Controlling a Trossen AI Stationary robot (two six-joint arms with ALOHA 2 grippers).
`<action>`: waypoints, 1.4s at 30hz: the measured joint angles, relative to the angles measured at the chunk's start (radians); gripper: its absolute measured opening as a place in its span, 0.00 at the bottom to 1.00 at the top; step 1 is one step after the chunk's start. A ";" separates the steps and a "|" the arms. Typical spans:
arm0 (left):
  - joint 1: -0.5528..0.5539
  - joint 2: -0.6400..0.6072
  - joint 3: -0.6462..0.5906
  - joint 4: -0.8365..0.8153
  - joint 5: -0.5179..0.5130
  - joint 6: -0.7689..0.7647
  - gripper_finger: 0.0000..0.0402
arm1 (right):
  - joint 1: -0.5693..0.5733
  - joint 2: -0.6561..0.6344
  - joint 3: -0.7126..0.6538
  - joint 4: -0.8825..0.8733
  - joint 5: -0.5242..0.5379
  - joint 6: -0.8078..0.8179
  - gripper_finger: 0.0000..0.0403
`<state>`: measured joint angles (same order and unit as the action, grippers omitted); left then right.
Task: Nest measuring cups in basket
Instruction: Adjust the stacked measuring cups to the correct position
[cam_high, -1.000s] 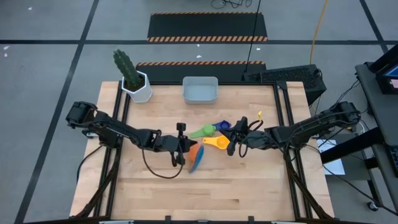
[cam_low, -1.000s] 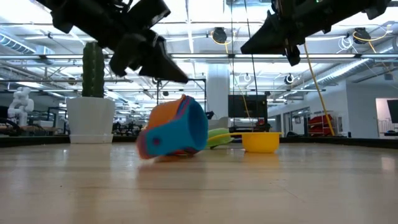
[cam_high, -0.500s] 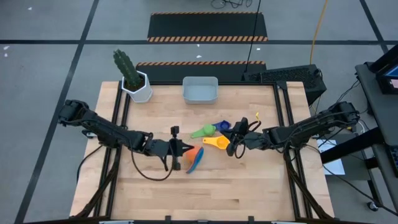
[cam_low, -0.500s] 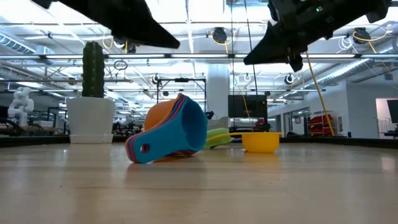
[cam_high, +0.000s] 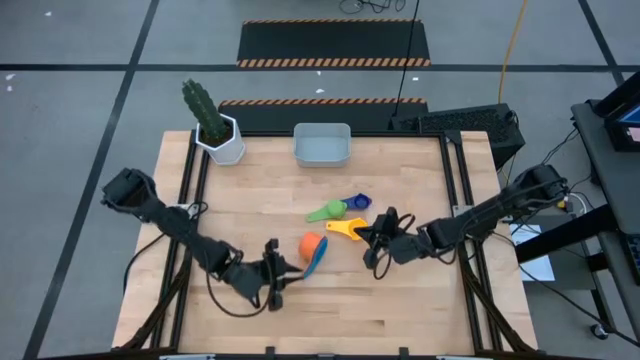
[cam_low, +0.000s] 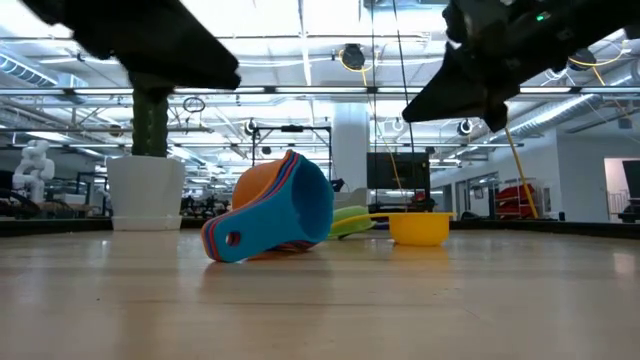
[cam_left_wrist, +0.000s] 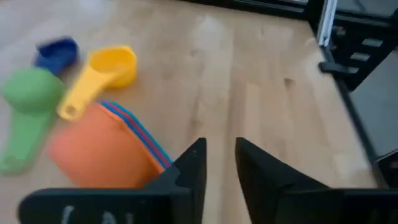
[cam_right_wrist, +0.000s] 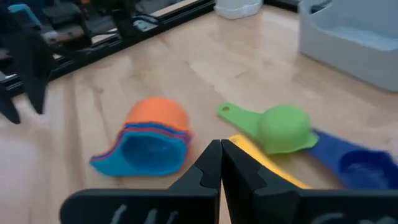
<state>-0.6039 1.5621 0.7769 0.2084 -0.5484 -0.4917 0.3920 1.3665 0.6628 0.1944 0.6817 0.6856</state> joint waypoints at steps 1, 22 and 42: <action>-0.017 0.021 0.000 0.018 -0.009 -0.034 0.24 | 0.013 0.003 0.000 0.004 0.002 0.006 0.00; -0.151 0.401 0.523 -0.459 -0.254 -0.426 0.41 | 0.174 -0.010 0.000 0.190 0.078 -0.063 0.00; -0.022 0.393 0.485 -0.752 -0.079 -0.832 0.67 | 0.177 -0.021 0.000 0.110 0.078 -0.079 0.00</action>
<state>-0.6262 1.9556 1.2617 -0.5436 -0.6277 -1.3235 0.5686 1.3457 0.6628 0.3046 0.7593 0.6064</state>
